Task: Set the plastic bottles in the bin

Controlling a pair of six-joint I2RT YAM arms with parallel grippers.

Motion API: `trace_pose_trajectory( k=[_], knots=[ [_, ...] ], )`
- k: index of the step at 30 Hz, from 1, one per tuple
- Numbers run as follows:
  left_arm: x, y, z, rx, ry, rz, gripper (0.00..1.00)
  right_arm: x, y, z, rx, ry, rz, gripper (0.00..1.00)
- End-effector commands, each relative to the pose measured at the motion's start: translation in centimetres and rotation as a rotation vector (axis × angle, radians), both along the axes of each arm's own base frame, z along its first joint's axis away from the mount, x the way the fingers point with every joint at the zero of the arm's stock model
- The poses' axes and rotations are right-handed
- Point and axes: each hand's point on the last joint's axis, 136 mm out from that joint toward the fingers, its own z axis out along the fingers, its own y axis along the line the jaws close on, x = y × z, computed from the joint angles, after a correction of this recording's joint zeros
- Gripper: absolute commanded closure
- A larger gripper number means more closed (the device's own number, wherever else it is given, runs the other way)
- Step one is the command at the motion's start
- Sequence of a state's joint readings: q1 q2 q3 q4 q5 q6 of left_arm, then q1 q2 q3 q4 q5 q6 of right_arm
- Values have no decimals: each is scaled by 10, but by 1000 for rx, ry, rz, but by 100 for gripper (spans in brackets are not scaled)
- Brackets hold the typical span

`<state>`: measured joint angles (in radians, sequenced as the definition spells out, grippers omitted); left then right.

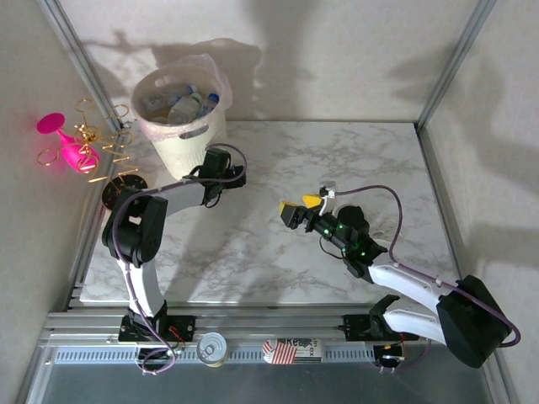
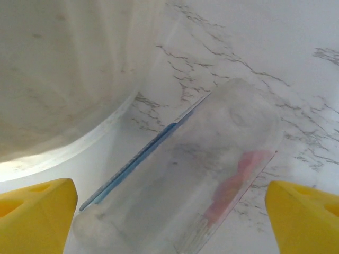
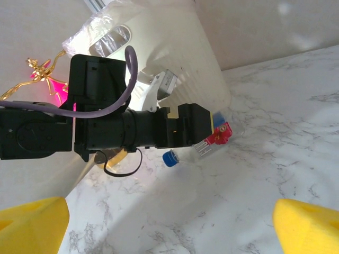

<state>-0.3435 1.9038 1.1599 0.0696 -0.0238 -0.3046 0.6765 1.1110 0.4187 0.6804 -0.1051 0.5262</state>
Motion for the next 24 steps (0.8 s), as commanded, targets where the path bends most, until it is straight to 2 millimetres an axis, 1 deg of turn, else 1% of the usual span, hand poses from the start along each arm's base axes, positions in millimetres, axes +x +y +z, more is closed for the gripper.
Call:
trace_pose_trajectory(
  k=[1,6,10,14,18,24],
  knots=[
    [3,-9,-2,-42,16,-11,10,0,-6,1,-13,-21,-22,1],
    [3,-6,-9,-18,35,-4,11,0,-7,1,-14,-22,-25,1],
    [7,-6,-13,2,43,3,6,0,-8,1,-13,-21,-28,1],
    [13,-12,-19,-3,56,-17,4,0,-8,1,-13,-21,-28,1],
    [17,-17,-26,-7,74,-30,7,0,-9,2,-16,-24,-35,1],
    [19,-21,-29,-5,85,-45,14,0,-10,2,-20,-23,-41,1]
  ],
)
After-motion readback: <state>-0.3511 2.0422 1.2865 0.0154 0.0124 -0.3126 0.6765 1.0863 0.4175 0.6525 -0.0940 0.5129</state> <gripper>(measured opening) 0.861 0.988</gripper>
